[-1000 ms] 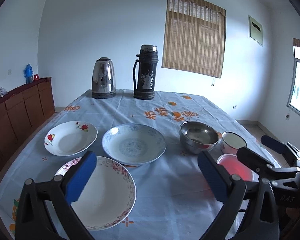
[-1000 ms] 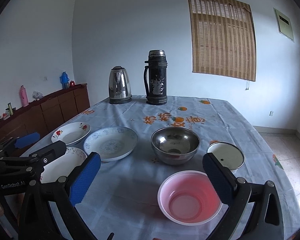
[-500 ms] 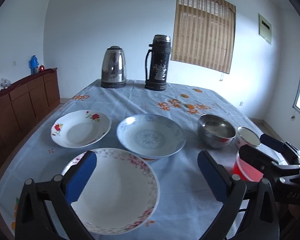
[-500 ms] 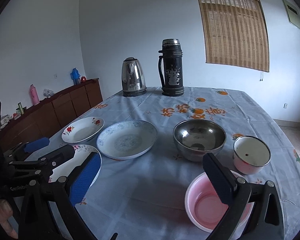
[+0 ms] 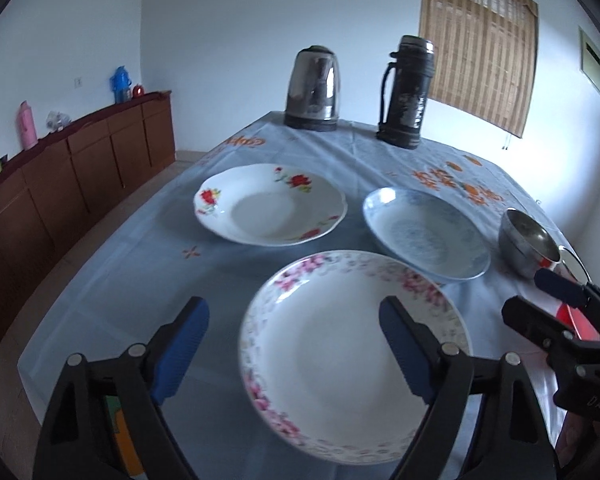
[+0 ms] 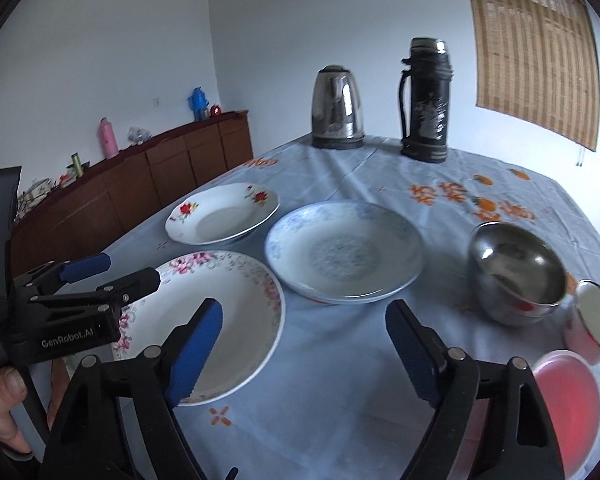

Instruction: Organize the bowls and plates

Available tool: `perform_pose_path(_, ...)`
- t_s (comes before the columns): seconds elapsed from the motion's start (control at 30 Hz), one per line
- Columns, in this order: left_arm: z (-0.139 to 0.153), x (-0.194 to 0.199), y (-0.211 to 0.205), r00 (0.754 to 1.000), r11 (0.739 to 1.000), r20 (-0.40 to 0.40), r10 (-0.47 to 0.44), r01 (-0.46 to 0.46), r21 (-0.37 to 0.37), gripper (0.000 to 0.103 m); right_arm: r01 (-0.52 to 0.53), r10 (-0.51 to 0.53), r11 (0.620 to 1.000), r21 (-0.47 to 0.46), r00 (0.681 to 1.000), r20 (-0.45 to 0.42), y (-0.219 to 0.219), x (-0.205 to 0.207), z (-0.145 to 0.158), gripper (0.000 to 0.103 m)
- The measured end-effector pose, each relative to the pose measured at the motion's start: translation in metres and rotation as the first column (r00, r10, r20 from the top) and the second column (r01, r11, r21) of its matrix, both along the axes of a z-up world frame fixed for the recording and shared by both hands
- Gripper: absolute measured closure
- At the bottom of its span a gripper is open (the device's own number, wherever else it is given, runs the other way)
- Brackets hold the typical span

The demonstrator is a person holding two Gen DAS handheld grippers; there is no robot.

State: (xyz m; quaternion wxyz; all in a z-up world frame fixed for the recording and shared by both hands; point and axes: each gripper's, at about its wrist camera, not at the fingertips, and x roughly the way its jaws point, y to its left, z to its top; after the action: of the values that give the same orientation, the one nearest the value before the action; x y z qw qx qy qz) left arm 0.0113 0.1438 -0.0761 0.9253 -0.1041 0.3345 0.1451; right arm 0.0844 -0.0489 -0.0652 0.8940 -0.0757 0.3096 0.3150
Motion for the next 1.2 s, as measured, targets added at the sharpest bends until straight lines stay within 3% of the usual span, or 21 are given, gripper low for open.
perform_pose_path(0.17, -0.012, 0.003, 0.017, 1.000, 0.999, -0.024, 0.016, -0.018, -0.045, 0.021, -0.040, 0.039, 0.999, -0.021, 0.998, -0.050, 0.020, 0.007, -0.015, 0.033)
perform_pose_path(0.33, -0.023, 0.006, 0.026, 0.998, 0.997, -0.054, 0.012, -0.016, -0.082, 0.032, -0.056, 0.052, 0.997, -0.044, 0.994, -0.097, 0.035, 0.016, -0.028, 0.053)
perform_pose_path(0.6, -0.041, 0.009, 0.030, 0.997, 0.991, -0.082, -0.007, -0.004, -0.137, 0.053, -0.069, 0.058, 0.995, -0.077, 0.989, -0.137, 0.043, 0.017, -0.041, 0.067)
perform_pose_path(0.8, -0.052, 0.009, 0.030, 0.995, 0.987, -0.102, -0.019, 0.003, -0.161, 0.062, -0.074, 0.058, 0.992, -0.101, 0.986, -0.154, 0.047, 0.017, -0.047, 0.072)
perform_pose_path(1.0, -0.052, 0.010, 0.032, 0.996, 0.988, -0.091, -0.019, 0.005, -0.154, 0.069, -0.079, 0.055, 0.988, -0.130, 0.983, -0.177, 0.049, 0.020, -0.056, 0.082)
perform_pose_path(1.07, -0.052, 0.010, 0.031, 0.996, 0.985, -0.080, -0.041, 0.027, -0.171, 0.078, -0.082, 0.059, 0.989, -0.125, 0.982, -0.179, 0.049, 0.020, -0.056, 0.082)
perform_pose_path(1.2, -0.051, 0.012, 0.025, 0.996, 0.990, -0.083, -0.045, 0.033, -0.138, 0.082, -0.089, 0.067, 0.989, -0.122, 0.982, -0.179, 0.048, 0.021, -0.057, 0.082)
